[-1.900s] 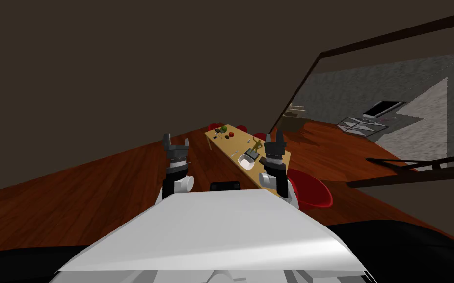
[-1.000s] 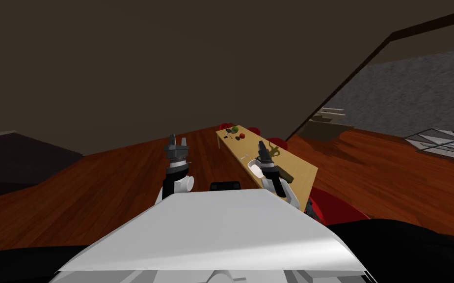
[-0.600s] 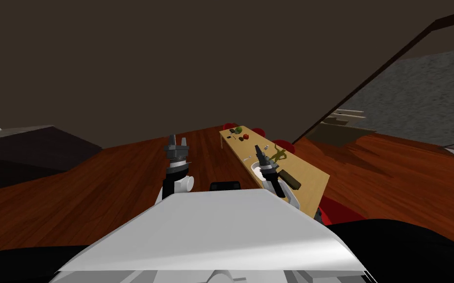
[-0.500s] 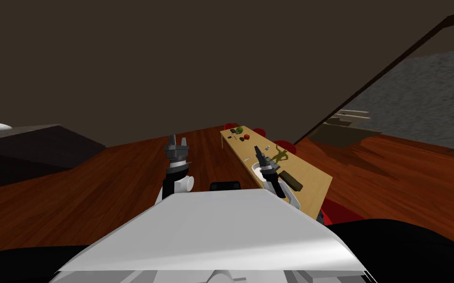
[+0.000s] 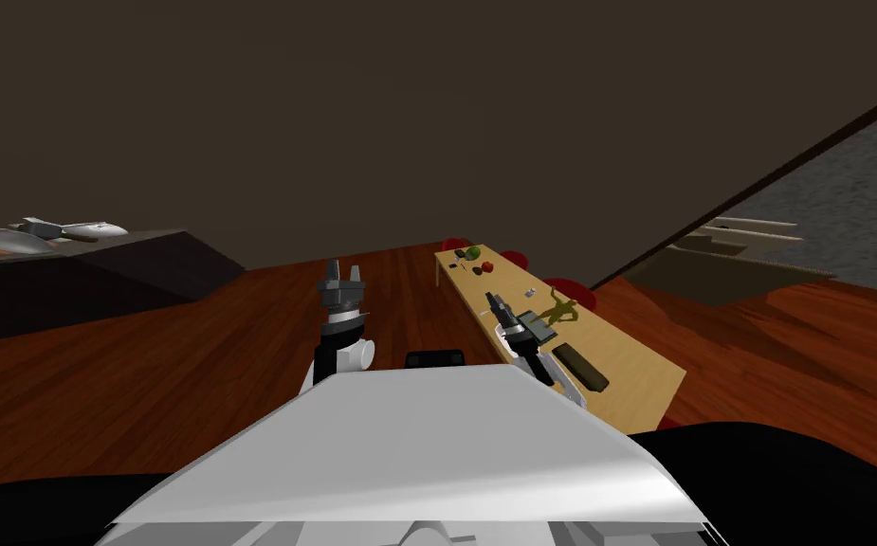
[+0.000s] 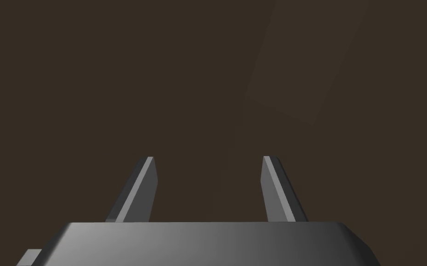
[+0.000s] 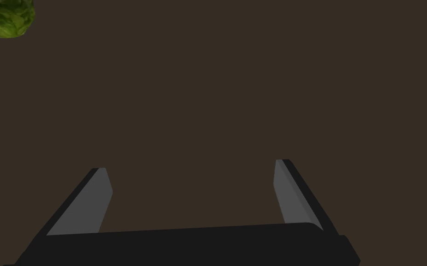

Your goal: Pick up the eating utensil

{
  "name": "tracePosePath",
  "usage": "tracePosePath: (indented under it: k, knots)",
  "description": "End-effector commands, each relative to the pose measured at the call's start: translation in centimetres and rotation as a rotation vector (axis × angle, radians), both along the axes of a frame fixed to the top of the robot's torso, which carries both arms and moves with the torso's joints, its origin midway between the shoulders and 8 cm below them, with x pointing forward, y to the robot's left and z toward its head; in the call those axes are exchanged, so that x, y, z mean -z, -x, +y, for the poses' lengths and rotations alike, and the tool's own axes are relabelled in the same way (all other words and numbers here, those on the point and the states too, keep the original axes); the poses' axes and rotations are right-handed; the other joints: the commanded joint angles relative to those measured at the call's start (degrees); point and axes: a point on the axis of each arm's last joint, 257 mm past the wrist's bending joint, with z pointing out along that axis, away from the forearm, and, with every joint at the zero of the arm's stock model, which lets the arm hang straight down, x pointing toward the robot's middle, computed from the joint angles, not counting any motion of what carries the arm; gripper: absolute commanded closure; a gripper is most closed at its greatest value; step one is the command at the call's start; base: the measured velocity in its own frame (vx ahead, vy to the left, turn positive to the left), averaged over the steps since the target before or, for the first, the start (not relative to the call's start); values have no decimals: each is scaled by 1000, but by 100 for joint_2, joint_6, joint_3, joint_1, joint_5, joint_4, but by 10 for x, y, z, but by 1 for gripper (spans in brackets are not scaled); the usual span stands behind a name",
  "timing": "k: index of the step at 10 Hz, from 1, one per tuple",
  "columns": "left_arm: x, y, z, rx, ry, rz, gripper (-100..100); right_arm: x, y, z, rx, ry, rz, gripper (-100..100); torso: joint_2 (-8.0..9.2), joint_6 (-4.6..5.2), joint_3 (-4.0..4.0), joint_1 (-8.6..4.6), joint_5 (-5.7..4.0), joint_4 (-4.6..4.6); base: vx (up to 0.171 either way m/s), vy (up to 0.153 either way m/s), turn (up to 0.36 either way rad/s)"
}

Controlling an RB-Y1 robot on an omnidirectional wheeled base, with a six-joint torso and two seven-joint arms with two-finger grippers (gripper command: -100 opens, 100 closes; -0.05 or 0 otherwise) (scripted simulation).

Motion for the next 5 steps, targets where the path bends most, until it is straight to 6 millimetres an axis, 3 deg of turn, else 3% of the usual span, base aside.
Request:
tracePosePath:
  k: [1, 4, 5]
  knots:
    - [0, 0, 0, 0, 0, 0, 0, 20, 2, -8, 4, 42, 38, -100, 0, 0, 0, 0, 0, 0, 5, 12, 151]
    - [0, 0, 0, 0, 0, 0, 0, 68, 15, -19, -12, 205, 125, -100, -2, 3, -1, -2, 0, 0, 8, 12, 236]
    - [0, 0, 0, 0, 0, 0, 0, 75, 16, -22, -6, 205, 141, -100, -2, 0, -1, -1, 0, 0, 8, 5, 147]
